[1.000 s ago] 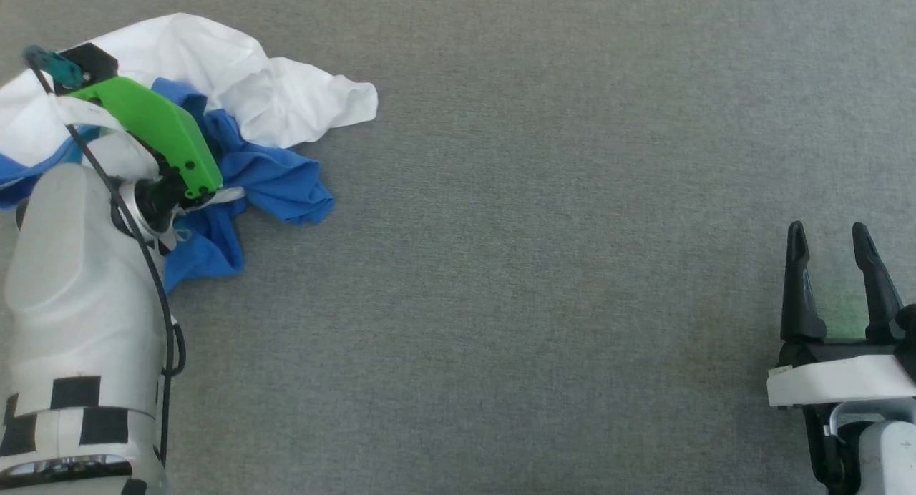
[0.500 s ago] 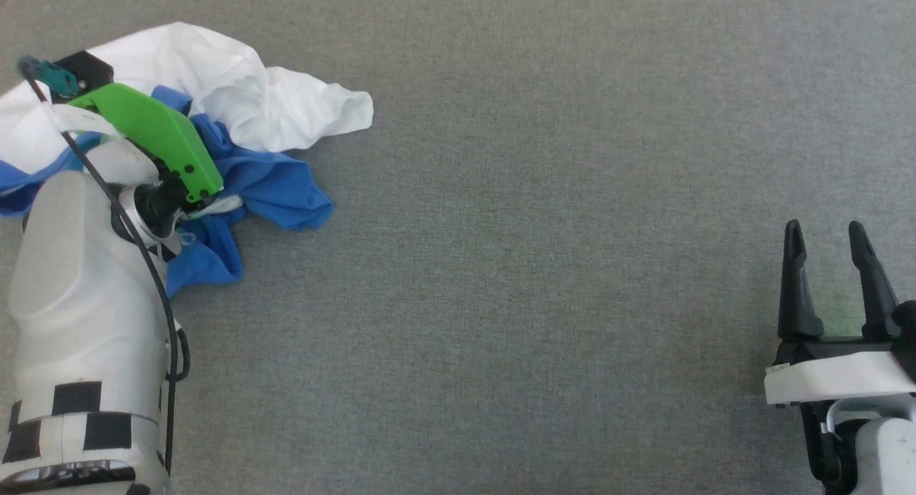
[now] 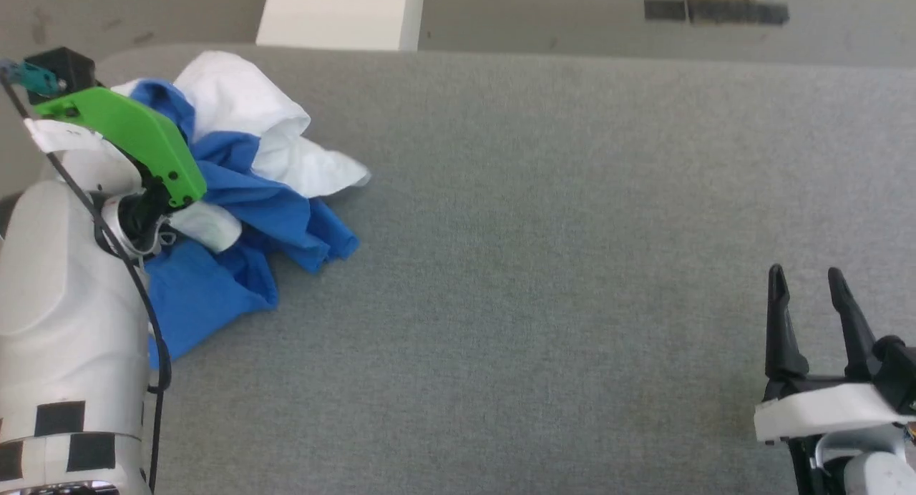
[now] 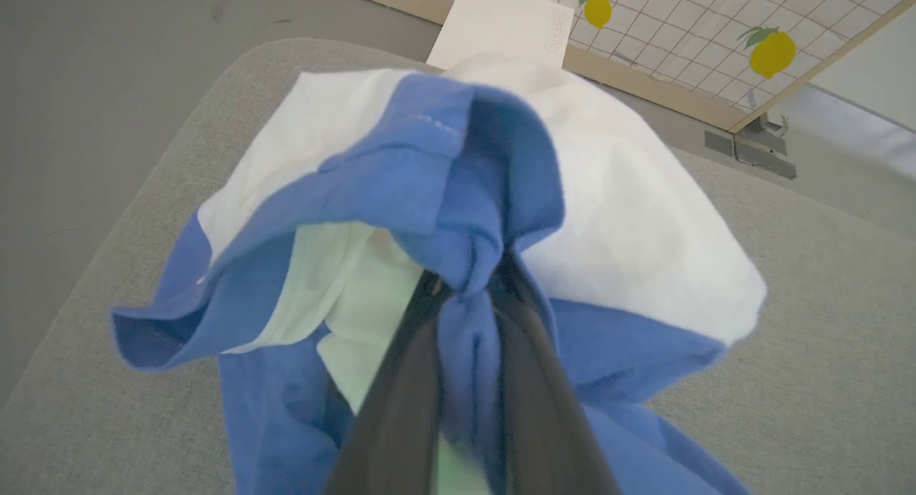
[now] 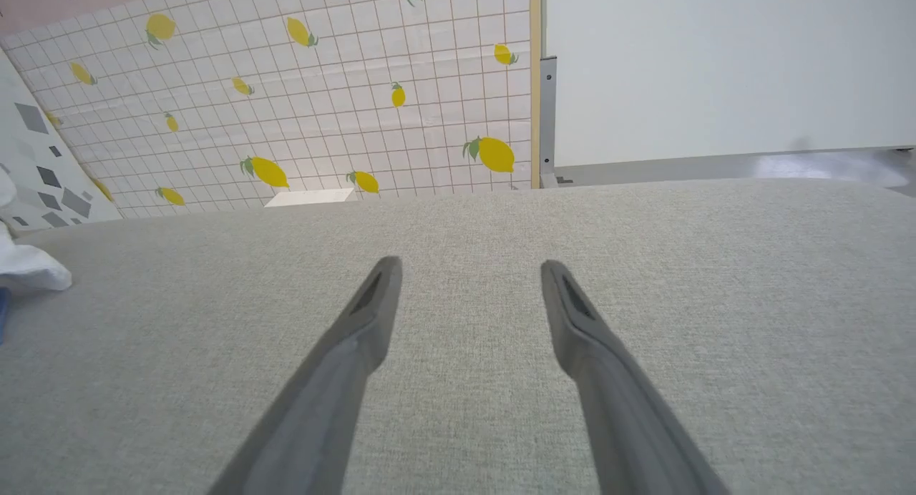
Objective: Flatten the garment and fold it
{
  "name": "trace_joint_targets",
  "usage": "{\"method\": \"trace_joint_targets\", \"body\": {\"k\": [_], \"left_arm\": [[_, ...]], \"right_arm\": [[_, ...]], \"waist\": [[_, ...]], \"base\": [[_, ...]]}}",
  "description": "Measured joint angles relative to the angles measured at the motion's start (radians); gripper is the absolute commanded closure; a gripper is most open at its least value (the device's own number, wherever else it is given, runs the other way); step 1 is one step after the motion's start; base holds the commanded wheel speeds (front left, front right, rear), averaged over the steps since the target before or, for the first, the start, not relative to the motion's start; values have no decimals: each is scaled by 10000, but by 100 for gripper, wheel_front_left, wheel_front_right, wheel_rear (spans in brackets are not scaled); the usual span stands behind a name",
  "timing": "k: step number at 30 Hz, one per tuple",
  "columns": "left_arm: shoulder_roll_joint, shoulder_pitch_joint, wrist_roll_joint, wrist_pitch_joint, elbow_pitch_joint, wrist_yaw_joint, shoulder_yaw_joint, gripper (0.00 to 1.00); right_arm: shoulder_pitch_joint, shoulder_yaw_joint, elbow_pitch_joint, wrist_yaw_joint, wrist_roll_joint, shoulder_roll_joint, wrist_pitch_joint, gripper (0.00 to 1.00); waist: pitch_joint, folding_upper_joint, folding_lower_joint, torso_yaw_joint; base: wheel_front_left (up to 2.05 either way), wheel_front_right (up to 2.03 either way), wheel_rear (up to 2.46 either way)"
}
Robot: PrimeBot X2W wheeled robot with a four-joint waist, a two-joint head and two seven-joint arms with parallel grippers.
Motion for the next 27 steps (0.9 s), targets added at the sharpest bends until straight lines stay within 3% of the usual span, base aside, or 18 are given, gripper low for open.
{"method": "trace_joint_targets", "body": {"k": [14, 27], "left_arm": [[-153, -465, -88, -345, -2288, -443, -408, 100], [-1599, -1805, -550, 35, -3645, -662, -1469, 100]], "right_arm": [[563, -2, 280, 0, 405, 0, -2, 0], [1070, 125, 502, 0, 792, 2, 0, 0]], "waist": [[-1669, 0, 0, 121], [-2694, 0, 0, -55]], "base": [[0, 0, 0], [0, 0, 0]]}}
